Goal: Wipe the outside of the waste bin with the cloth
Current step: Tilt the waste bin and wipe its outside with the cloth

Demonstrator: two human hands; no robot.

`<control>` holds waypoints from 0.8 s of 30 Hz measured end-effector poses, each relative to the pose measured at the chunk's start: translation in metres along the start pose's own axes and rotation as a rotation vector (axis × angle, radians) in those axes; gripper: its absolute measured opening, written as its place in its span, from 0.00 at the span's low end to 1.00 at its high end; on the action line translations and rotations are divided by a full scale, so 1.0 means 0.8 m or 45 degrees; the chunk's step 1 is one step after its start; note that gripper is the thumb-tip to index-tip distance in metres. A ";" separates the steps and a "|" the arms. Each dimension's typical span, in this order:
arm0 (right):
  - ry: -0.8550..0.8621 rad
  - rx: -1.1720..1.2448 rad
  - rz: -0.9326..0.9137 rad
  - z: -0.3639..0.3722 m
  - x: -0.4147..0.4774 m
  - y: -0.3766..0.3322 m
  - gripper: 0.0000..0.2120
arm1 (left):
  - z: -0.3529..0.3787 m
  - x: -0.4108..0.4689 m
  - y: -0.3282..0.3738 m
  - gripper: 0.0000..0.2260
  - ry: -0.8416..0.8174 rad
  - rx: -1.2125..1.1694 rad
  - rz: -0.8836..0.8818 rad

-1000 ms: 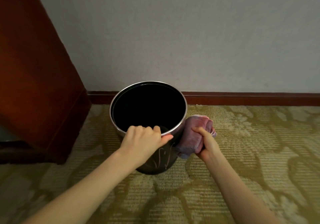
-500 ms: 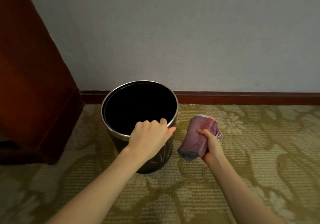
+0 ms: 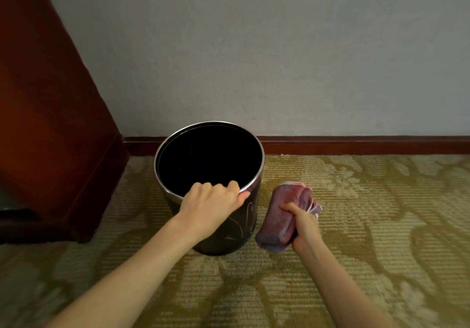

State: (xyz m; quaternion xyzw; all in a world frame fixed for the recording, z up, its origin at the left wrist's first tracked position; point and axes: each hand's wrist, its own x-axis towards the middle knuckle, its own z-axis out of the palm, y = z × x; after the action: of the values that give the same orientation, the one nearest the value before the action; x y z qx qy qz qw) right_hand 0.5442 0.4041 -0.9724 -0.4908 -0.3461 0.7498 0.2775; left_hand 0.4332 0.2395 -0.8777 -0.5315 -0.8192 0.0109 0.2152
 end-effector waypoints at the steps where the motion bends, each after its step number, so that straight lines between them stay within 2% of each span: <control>1: 0.008 -0.019 -0.005 0.000 -0.002 -0.001 0.15 | -0.004 0.001 0.003 0.15 -0.029 -0.026 -0.041; 6: 0.063 -0.191 -0.102 -0.002 -0.010 -0.006 0.10 | -0.017 0.012 -0.008 0.22 -0.070 -0.279 -0.362; 11: -0.035 -0.261 -0.182 0.019 -0.017 -0.015 0.09 | -0.030 0.009 -0.065 0.19 0.015 -0.489 -0.681; 15: -0.207 -0.319 -0.301 0.055 -0.034 -0.015 0.10 | -0.030 0.006 -0.110 0.19 0.097 -0.524 -0.811; 19: -0.344 -0.523 -0.417 0.087 -0.052 -0.008 0.17 | -0.021 0.015 -0.147 0.18 0.145 -0.537 -0.916; 22: -0.368 -0.602 -0.504 0.104 -0.061 0.002 0.25 | -0.016 0.020 -0.163 0.18 0.218 -0.469 -0.958; 24: -0.350 -0.636 -0.564 0.112 -0.064 0.008 0.26 | -0.014 0.019 -0.171 0.20 0.229 -0.426 -0.979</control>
State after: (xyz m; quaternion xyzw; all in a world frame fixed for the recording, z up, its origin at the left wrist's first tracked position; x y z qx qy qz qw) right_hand 0.4787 0.3398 -0.9245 -0.3511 -0.6508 0.6227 0.2557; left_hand 0.3134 0.1907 -0.8284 -0.2137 -0.9261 -0.2497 0.1851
